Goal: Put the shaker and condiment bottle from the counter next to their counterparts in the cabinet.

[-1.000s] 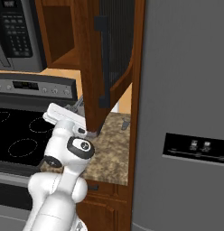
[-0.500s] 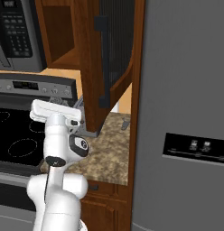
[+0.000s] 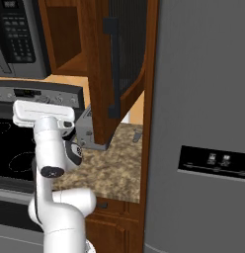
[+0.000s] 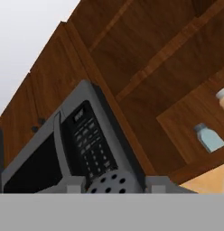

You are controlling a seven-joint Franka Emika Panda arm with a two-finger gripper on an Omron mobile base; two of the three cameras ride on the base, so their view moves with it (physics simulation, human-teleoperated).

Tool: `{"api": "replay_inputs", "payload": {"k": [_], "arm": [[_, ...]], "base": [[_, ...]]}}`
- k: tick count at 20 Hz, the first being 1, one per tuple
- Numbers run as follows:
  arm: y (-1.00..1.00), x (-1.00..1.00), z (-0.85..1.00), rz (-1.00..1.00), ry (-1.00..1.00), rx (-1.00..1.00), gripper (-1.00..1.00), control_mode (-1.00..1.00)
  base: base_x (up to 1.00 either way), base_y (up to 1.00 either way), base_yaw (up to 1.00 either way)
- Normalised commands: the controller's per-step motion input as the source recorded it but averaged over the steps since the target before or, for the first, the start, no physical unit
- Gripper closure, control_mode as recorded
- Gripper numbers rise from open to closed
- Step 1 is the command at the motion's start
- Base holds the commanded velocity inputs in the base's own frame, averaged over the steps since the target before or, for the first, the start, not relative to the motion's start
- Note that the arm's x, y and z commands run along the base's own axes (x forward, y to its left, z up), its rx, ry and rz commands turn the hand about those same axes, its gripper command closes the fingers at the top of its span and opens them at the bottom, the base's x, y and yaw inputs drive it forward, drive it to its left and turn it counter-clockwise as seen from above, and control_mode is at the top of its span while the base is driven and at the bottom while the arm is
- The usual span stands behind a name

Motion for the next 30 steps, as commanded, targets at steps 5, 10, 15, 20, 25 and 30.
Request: {"api": "replay_inputs", "payload": {"k": [5,10,15,20,25,30], "arm": [[0.01,-0.54,0.67,0.0,0.0,0.0,1.0,-1.0],[0.02,-0.63,0.55,0.0,0.07,0.0,1.0,-1.0],[0.0,-0.63,0.27,0.0,0.21,0.0,1.0,-1.0],[0.0,-0.41,0.17,0.0,0.37,0.0,1.0,-1.0],[0.0,0.13,0.08,0.0,0.26,0.01,1.0,-1.0],[-0.19,0.0,0.0,-0.08,0.0,-0.07,1.0,-1.0]], "base": [[0.0,0.0,0.0],[0.0,0.0,0.0],[0.0,0.0,0.0],[0.0,0.0,0.0],[0.0,0.0,0.0],[0.0,0.0,0.0]]}}
